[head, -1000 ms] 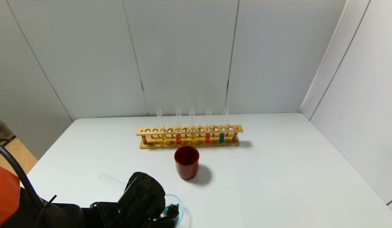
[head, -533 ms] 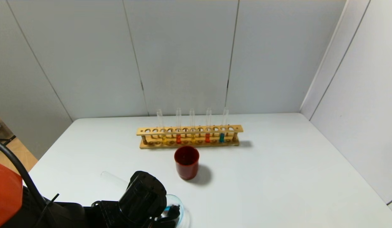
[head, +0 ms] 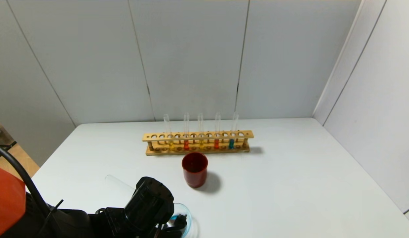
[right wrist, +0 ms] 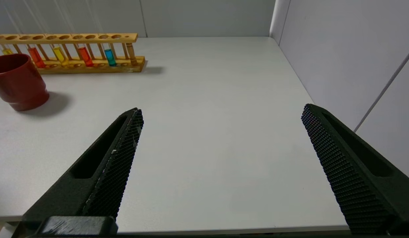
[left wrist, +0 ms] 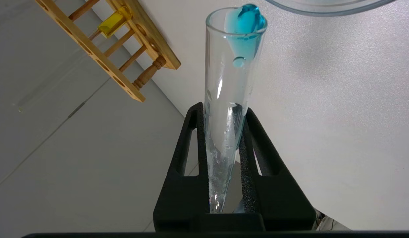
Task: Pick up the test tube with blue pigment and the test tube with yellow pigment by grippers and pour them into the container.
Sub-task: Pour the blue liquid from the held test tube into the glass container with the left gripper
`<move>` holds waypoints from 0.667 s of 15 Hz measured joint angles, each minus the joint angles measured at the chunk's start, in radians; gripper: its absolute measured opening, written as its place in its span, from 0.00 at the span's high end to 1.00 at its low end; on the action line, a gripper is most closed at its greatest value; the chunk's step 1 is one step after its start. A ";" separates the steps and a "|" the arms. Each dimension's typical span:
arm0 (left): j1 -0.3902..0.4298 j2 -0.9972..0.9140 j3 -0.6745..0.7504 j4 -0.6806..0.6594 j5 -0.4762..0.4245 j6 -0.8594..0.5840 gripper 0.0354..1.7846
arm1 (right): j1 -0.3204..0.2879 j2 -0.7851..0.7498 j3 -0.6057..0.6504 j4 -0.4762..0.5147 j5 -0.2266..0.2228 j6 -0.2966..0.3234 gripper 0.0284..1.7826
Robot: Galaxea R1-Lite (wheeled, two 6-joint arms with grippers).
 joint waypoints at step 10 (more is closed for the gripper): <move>0.000 0.027 -0.029 0.000 0.049 0.046 0.84 | 0.000 0.000 0.000 0.000 0.000 0.000 0.02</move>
